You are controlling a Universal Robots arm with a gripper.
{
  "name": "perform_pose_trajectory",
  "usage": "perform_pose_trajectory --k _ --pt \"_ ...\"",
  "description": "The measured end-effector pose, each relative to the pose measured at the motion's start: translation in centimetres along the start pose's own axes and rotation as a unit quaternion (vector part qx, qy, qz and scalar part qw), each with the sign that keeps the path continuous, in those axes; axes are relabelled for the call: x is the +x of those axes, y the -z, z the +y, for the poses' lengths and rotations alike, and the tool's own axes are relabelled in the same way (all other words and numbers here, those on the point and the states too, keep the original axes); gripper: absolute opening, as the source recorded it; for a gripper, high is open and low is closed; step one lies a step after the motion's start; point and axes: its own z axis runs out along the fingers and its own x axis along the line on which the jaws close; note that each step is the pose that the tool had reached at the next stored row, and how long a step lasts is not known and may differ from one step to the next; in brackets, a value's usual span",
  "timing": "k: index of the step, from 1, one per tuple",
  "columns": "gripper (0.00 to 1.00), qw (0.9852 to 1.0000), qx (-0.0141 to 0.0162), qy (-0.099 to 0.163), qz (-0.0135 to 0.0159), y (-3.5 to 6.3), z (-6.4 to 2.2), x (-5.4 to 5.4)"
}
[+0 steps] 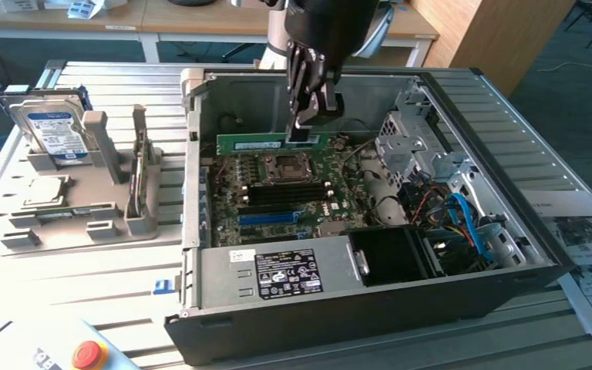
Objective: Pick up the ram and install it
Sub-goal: 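Pick up the ram and move it above insertion slot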
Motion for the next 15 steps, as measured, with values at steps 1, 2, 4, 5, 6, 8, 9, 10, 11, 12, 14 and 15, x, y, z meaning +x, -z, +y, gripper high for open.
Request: perform_pose_trajectory --k 1,2,4,5,6,8,9,10,11,12,14,15 --pt "0.12 1.0 0.0 0.0 0.0 0.0 -0.04 -0.1" --pt "0.12 1.0 0.0 0.0 0.0 0.0 -0.09 -0.2" --pt "0.12 1.0 0.0 0.0 -0.0001 0.0 -0.18 -0.4" --pt "0.12 1.0 0.0 0.0 0.0 0.0 -0.23 -0.5" --pt "0.12 1.0 0.0 0.0 0.0 0.01 -0.29 -0.6" --pt "0.12 1.0 0.0 0.0 -0.0001 0.01 -0.41 -0.8" --pt "0.12 1.0 0.0 0.0 0.0 0.02 -0.48 -0.9" --pt "0.12 1.0 0.0 0.0 0.0 0.02 -0.55 -1.0" --pt "0.12 1.0 0.0 0.0 0.0 0.03 -0.63 -1.1" --pt "0.12 1.0 0.0 0.0 0.0 0.03 -0.7 -1.2" --pt "0.12 1.0 0.0 0.0 0.0 0.04 -0.8 -1.3" --pt "0.12 1.0 0.0 0.0 0.0 0.04 -0.81 -1.3"
